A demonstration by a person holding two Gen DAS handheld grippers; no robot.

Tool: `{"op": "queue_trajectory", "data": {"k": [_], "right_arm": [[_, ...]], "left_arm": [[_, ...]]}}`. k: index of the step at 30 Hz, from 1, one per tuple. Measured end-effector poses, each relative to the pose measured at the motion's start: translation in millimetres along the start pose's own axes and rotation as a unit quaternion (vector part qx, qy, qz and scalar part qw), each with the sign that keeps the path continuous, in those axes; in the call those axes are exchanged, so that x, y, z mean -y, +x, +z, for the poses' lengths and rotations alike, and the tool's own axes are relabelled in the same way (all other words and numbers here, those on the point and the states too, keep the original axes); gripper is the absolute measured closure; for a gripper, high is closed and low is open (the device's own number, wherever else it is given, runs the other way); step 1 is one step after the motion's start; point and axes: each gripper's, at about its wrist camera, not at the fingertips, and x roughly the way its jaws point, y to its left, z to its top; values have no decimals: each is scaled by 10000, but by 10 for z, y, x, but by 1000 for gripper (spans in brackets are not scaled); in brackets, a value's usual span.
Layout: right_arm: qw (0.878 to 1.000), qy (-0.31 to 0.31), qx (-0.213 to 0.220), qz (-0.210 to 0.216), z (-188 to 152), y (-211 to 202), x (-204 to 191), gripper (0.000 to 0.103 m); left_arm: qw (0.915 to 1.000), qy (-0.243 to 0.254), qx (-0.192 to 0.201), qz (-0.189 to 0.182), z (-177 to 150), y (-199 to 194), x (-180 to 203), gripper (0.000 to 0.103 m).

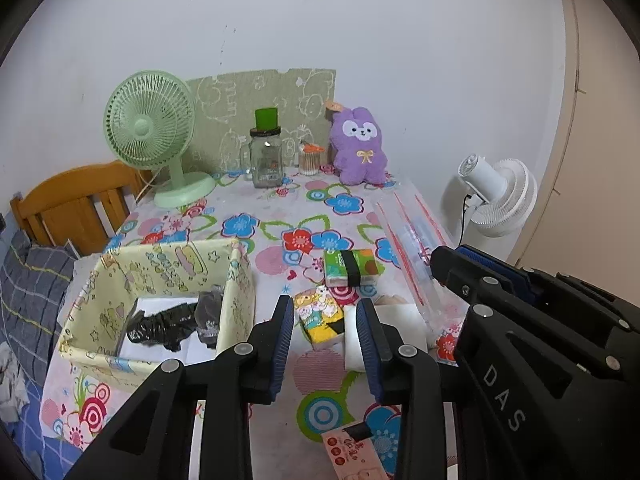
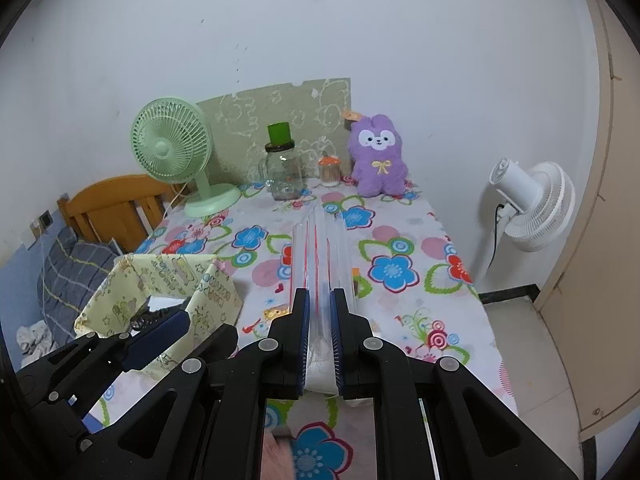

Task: Organize soft objects
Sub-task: 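Grasp and lift the pink wipes pack with the left tool while the right tool holds the clear bag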

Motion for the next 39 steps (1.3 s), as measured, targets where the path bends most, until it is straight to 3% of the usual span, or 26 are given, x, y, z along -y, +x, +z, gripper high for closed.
{"op": "queue_trajectory", "data": {"k": [8,10,16,24,39], "right_arm": [[9997,65,-233,4,-154,156,32,89],[9995,93,-294,23,-204,193,55,89],[9994,90,-337,50,-323,254,94,90],[9993,70,-363,112,-531,269,152,90],[9986,-18,-515,94,-972,281,318,90]], "left_arm": [[9995,8,-298,-129,-159,177,31,61],[9992,-6,-356,-168,-195,213,38,49],[9990,-68,-411,-180,-311,270,82,38],[9988,-215,-433,67,-541,276,144,31],[9971,-384,-503,426,-996,345,317,31]]}}
